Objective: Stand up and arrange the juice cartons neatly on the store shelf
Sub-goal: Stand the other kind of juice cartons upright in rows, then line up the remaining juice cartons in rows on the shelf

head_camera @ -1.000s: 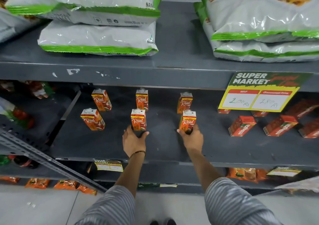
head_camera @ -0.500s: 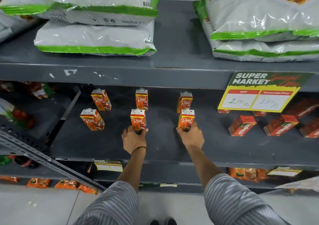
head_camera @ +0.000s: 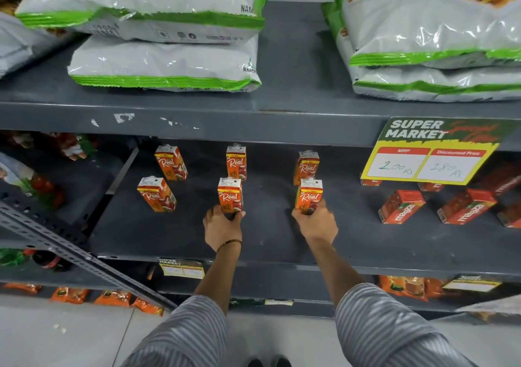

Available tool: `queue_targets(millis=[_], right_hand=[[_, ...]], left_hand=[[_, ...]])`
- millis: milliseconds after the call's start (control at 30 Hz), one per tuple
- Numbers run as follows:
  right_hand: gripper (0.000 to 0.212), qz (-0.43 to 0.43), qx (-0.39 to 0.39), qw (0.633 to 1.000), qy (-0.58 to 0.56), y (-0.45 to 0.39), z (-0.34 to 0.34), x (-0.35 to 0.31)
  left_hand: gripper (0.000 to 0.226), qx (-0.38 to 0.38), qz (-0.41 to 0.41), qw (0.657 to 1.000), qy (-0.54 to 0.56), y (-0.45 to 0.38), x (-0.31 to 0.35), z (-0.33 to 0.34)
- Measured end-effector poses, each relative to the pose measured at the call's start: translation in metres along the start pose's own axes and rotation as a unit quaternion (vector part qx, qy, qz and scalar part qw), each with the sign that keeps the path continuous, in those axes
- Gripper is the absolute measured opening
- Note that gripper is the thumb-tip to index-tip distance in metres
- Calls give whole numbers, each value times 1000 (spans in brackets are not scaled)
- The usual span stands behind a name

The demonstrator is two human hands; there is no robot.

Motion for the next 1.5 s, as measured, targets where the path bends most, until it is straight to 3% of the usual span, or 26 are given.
queue_targets(millis=[200, 333, 467, 900, 1200, 1333, 1500], right_hand=[[60, -4, 1, 1000, -2, 0, 1, 3], [69, -1, -2, 1000, -22, 0, 1, 4], [73, 4, -6, 999, -39, 0, 1, 3], [63, -5, -18, 999, -42, 0, -1, 4], [61, -6, -42, 997, -63, -1, -2, 8], [58, -59, -65, 993, -81, 8, -11, 17], [57, -87, -9, 996, -28, 30, -34, 56]], left_hand=[[62, 18, 10, 993, 114, -3, -24, -11], [74, 116, -103, 971, 181, -29, -56, -47], [80, 104, -147, 972, 151, -62, -66, -71], [46, 105, -174, 975, 87, -82, -63, -85], [52, 103, -157, 979, 82, -78, -64, -86], [63, 90, -152, 979, 104, -56, -65, -80], [70, 16, -5, 998, 59, 20, -50, -38]])
Point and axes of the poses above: each hand's wrist, its own y-axis away from the middle knuckle, its own z-axis out of the palm, x = y × z, the point moved 4 cm from there along -y, towards the middle knuckle, and after that the axes turned 4 degrees about x, right-handed, at the moved point
